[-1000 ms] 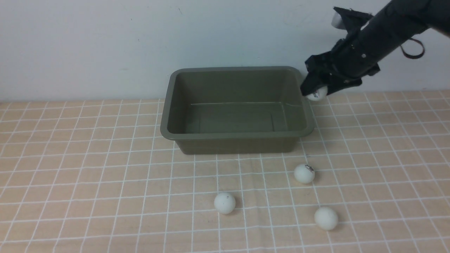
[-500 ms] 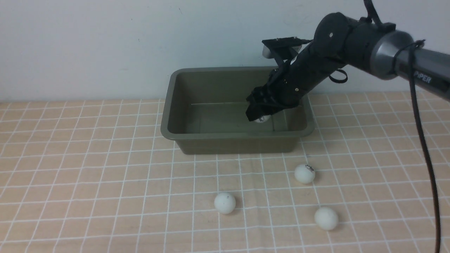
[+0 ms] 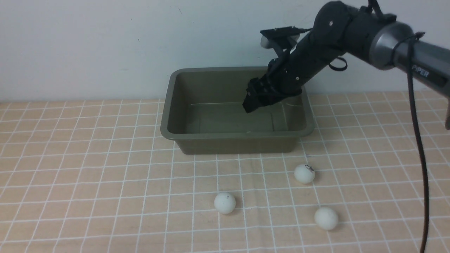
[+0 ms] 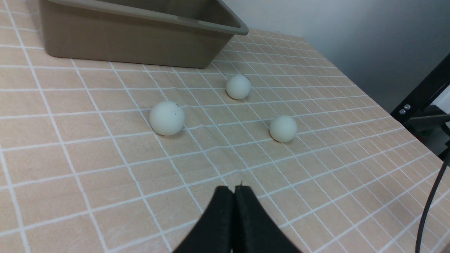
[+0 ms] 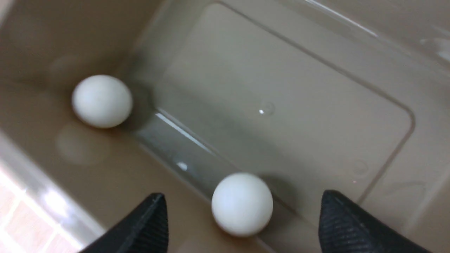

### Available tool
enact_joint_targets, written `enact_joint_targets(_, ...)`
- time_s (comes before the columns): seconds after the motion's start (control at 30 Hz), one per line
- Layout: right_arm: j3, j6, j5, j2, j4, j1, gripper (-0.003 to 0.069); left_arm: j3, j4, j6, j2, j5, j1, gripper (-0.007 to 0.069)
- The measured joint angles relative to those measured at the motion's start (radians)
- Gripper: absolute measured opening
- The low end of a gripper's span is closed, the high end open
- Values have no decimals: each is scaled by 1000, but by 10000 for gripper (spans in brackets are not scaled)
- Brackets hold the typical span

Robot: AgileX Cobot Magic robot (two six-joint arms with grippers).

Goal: Put the table tennis balls into the box on the light coffee tablecloth.
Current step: 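Release the ping pong ball into the bin and lift the gripper away, then reach for and grasp a ping pong ball on the table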

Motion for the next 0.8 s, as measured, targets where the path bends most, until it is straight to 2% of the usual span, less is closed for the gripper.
enact_joint_targets(0.13, -150, 48, 91, -5, -100, -3, 519, 0, 0, 0, 0, 4, 0, -69)
enact_joint_targets(0.3, -173, 206, 113, -78, -256, -25, 519, 0, 0, 0, 0, 6, 0, -69)
enact_joint_targets(0.37, -167, 231, 114, -102, -286, -31, 519, 0, 0, 0, 0, 7, 0, -69)
enact_joint_targets(0.6, 25, 281, 116, -383, -340, -44, 519, 0, -3, 0, 0, 31, 0, -69)
enact_joint_targets(0.8, 316, 300, 119, -583, -346, -44, 519, -2, -4, 0, 0, 61, 0, -69)
